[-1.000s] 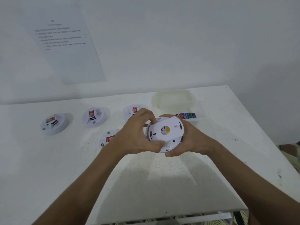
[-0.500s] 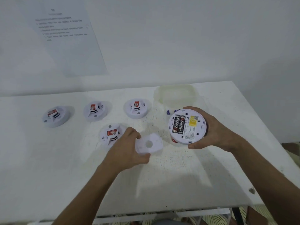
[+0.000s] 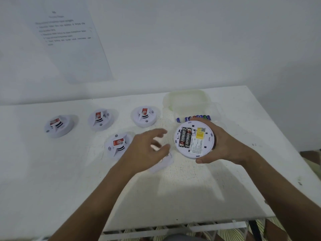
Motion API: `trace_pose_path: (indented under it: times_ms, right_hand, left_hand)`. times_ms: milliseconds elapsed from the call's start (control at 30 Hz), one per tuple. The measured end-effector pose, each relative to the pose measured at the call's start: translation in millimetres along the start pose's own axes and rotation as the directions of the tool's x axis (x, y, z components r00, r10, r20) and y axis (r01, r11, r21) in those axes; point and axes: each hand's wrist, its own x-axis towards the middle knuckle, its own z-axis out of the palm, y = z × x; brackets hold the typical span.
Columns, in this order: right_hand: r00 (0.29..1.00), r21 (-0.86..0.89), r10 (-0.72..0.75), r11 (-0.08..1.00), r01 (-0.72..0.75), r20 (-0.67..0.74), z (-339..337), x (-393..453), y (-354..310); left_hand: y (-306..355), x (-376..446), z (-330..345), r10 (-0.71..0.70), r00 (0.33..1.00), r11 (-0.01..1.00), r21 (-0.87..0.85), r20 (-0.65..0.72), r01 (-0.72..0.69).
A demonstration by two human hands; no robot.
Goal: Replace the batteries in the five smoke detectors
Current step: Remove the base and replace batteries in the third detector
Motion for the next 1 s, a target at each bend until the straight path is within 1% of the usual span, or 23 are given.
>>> trace_pose_path:
  times_ms: [33,67,133,200,300,400,533,700,767,867,933,1000]
  right_hand:
    - [1.000,-0.003,-0.005,1.000,0.005,0.002,0.1,0.5,-1.3]
    - [1.000,-0.006,-0.010,1.000,0.010,0.003,0.0,1.1,-2.7]
    - [1.000,0.003,-0.017,1.000,0.017,0.009,-1.5,1.4,-5.1]
    - [1.000,0.013,-0.021,1.000,0.020,0.015,-3.3,0.4,-7.2]
    - [1.000,0.009,-0.014,1.000,0.014,0.010,-6.6,-2.1,-7.4]
    - [1.000,0.019,-0.015,1.000,0.015,-0.011,-9.0,-5.8,-7.5]
    - [0.999,0.034,-0.017,0.999,0.018,-0.030,-10.5,-9.3,-5.0]
    - [1.000,0.048,-0.018,0.999,0.019,-0.017,-13.8,-11.2,3.0]
    - [1.000,0.040,-0.015,0.999,0.016,-0.012,-14.0,-10.1,4.6]
    - [1.000,0.048,-0.014,0.999,0.014,-0.005,-16.0,-8.2,5.5]
    - [1.000,0.050,-0.017,0.999,0.017,0.002,-18.3,-7.9,6.2]
    - [1.000,0.046,-0.017,0.999,0.017,-0.002,-20.3,-7.2,6.8]
  left_hand:
    - [13.8,4.6,-2.5,0.053,0.998,0.998,-0.046,0.020,-0.052]
    - [25.9,9.0,-4.6,0.105,0.993,0.993,-0.051,0.053,-0.102]
    - [43.8,18.3,-7.9,0.179,0.974,0.981,0.048,0.142,-0.187]
    - [53.8,26.8,-10.5,0.193,0.955,0.958,0.168,0.223,-0.233]
    - [61.3,34.5,-10.6,0.179,0.940,0.933,0.253,0.290,-0.255]
    - [65.8,38.0,-6.1,0.207,0.928,0.913,0.279,0.309,-0.296]
    - [69.0,42.7,1.8,0.199,0.927,0.898,0.320,0.318,-0.302]
    - [67.3,44.0,7.8,0.268,0.893,0.817,0.405,0.362,-0.410]
    - [65.8,44.0,9.0,0.291,0.871,0.768,0.446,0.395,-0.459]
    - [61.5,43.2,11.2,0.304,0.864,0.720,0.497,0.402,-0.485]
    - [58.1,40.3,13.5,0.362,0.853,0.698,0.497,0.376,-0.515]
    - [57.2,36.2,14.9,0.432,0.822,0.660,0.491,0.371,-0.568]
